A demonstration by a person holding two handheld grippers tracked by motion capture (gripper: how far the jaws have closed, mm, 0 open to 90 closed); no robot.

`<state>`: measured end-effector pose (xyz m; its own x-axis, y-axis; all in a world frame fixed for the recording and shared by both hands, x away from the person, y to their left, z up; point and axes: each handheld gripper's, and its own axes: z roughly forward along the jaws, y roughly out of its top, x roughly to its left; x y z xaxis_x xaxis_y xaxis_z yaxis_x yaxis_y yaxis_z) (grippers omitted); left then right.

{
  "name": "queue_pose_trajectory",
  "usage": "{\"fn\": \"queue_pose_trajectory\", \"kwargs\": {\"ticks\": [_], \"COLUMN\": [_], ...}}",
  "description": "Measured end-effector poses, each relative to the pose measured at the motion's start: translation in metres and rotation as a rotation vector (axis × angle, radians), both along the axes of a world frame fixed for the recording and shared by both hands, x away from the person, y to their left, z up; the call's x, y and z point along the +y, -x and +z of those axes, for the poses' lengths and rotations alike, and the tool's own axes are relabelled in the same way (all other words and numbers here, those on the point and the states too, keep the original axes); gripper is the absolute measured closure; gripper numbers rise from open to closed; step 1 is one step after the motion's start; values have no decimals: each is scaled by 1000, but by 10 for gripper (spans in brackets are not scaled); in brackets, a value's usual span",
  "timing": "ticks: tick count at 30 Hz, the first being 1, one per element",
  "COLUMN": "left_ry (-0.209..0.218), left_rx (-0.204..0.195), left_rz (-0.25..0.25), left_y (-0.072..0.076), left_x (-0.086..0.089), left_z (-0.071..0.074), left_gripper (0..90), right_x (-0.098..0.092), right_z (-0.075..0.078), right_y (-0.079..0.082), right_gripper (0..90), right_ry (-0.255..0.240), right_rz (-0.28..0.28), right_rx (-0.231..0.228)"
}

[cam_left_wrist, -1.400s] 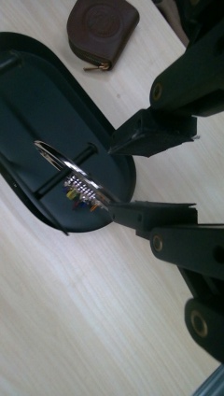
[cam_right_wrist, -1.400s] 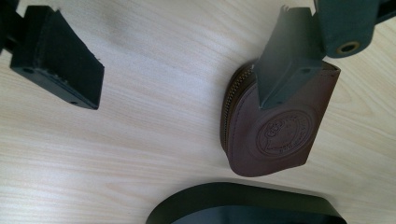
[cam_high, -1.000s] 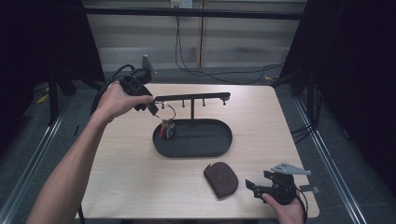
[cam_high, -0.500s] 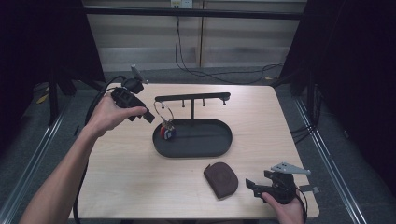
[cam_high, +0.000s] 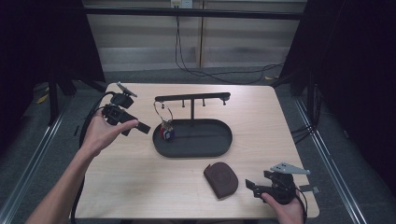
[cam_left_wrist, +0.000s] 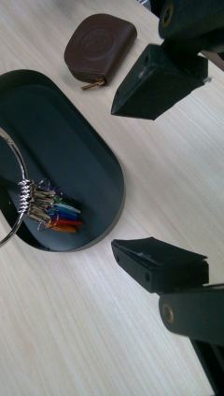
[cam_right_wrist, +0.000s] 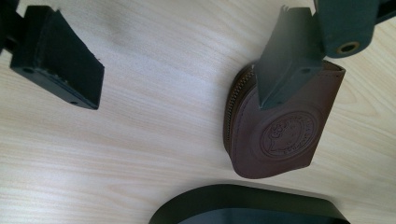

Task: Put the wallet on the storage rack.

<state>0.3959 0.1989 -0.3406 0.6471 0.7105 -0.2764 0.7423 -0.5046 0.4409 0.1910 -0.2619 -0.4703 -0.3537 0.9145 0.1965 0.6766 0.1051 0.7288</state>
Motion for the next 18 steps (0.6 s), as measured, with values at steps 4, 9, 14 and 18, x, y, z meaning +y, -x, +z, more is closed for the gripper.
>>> {"fn": "queue_pose_trajectory", "kwargs": {"ticks": [4,9,14,18], "left_ry": [36,51,41,120], "left_rx": [-7,-18,-58,-89], "left_rz": [-28,-85,-67,-35], "left_y": [7,20,33,43], "left_x": [5,7,12,24], "left_z": [-8,-24,-40,-56], "left_gripper": [192,191,194,194], "right_x": [0,0,0,-1], "right_z": [0,0,0,0], "right_y": [0,0,0,1], "right_gripper": [154,154,154,154], "right_ry": [2,-2,-3,-4], "right_rz": [-1,4,1,0], "right_rx": [-1,-1,-2,-3]}}
